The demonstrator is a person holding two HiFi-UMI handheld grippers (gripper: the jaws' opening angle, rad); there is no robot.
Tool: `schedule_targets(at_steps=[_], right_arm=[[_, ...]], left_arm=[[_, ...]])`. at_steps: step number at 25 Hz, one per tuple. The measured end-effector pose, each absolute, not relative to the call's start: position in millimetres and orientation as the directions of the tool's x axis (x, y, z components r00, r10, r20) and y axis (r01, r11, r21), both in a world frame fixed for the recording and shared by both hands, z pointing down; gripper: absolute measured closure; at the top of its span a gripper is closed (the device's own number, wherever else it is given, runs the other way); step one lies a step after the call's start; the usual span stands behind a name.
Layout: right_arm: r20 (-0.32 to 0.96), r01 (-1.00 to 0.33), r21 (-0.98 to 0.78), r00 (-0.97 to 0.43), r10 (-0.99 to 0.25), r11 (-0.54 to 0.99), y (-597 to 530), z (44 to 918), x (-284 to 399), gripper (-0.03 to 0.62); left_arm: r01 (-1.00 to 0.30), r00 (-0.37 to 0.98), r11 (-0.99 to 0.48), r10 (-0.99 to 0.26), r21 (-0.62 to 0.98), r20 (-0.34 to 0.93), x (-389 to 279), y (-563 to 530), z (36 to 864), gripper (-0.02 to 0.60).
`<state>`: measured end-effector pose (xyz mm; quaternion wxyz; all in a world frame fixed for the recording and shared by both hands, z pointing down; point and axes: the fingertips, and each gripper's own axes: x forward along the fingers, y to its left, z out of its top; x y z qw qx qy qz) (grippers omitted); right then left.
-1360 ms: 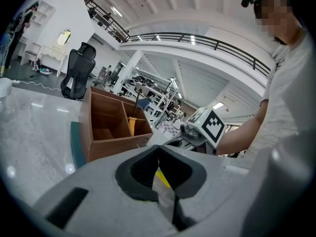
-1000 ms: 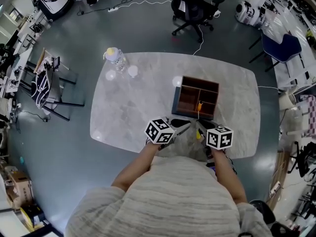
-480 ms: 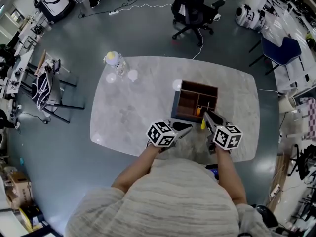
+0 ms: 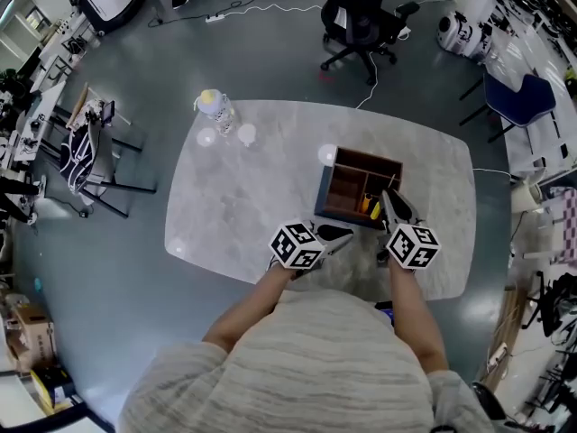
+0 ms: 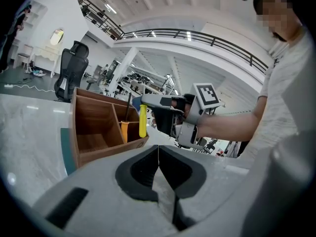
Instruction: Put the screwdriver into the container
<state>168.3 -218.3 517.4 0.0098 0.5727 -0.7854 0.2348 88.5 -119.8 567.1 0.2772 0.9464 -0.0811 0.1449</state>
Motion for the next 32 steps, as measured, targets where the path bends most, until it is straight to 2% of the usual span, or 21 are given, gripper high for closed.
schedule_targets(at_steps=[13, 22, 32], right_arm=[[0.244, -0.938, -0.294, -0.259, -0.934, 0.184, -228, 525, 171, 0.540], [0.263, -0.952, -0.274, -0.213, -0.941, 0.139, -231, 535, 172, 0.540], [0.315, -0.949, -0.281, -0.229, -0.921, 0.140, -225, 554, 167, 0.540]], left_arm=[[-0.235, 0.944, -0.830, -0.072, 0.506, 0.321, 85, -121, 569, 0.568], [-0.234, 0.944, -0.826, -0.067, 0.513, 0.322, 85, -122, 570, 0.568], [-0.235, 0.945, -0.824, -0.069, 0.516, 0.321, 84, -123, 571, 0.568]])
